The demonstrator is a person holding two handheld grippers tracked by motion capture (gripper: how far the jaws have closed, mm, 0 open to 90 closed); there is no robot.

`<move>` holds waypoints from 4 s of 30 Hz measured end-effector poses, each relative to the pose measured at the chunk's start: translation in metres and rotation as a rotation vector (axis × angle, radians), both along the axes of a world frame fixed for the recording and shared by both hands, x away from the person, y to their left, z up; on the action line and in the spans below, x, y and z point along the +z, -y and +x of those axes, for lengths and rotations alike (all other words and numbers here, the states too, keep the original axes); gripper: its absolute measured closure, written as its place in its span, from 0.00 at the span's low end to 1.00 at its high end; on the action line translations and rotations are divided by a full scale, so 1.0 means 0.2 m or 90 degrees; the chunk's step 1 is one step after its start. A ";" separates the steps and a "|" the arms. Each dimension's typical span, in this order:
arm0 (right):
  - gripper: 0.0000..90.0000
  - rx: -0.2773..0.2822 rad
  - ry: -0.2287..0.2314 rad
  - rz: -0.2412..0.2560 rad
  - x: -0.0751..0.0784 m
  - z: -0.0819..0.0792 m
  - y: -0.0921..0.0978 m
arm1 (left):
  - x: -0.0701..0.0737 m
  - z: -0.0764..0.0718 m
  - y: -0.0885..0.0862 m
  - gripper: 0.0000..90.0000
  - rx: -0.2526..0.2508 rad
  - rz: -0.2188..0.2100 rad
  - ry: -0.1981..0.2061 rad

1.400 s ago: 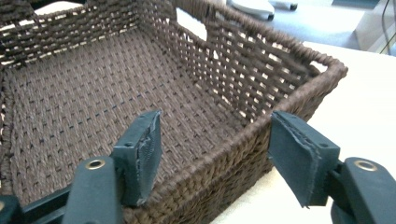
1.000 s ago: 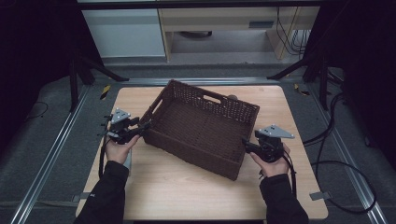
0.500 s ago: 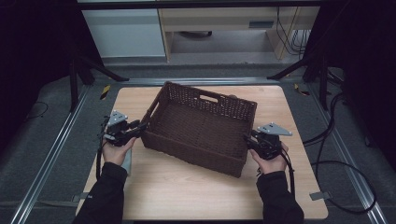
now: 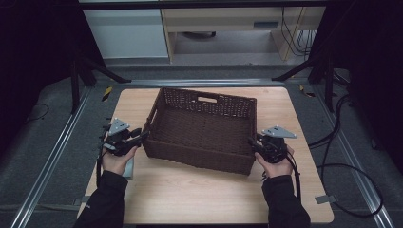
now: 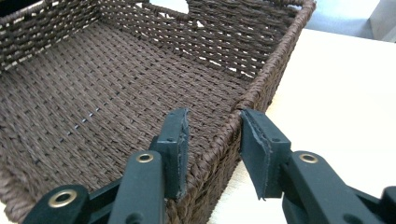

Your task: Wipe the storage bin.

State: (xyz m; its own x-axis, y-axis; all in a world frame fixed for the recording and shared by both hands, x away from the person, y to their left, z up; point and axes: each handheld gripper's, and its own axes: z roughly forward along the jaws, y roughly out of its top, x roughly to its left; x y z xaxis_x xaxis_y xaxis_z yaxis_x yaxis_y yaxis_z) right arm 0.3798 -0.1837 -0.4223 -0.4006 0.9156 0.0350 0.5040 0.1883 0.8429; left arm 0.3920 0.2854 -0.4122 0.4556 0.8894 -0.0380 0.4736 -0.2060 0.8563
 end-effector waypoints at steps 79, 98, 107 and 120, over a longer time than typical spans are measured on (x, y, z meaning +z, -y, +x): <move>0.79 -0.005 -0.023 -0.029 -0.01 -0.06 0.15 | 0.05 -0.32 -0.01 0.57 -0.015 -0.025 0.032; 0.62 -0.005 0.016 -0.011 0.01 -0.07 0.17 | -0.18 -0.33 -0.35 0.49 0.090 0.034 -0.035; 0.61 0.002 0.012 -0.020 0.00 -0.06 0.17 | -0.30 -0.28 -0.37 0.55 0.064 0.071 -0.091; 0.59 0.009 -0.001 -0.024 -0.01 -0.05 0.18 | -0.33 -0.25 -0.34 0.90 0.019 0.069 -0.160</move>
State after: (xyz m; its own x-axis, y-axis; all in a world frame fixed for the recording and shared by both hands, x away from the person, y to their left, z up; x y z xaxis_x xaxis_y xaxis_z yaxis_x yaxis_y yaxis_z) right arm 0.3692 -0.2193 -0.4251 -0.4131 0.9107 0.0011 0.5020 0.2267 0.8346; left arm 0.3414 0.3526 -0.4789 0.4168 0.9076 -0.0500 0.6756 -0.2725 0.6850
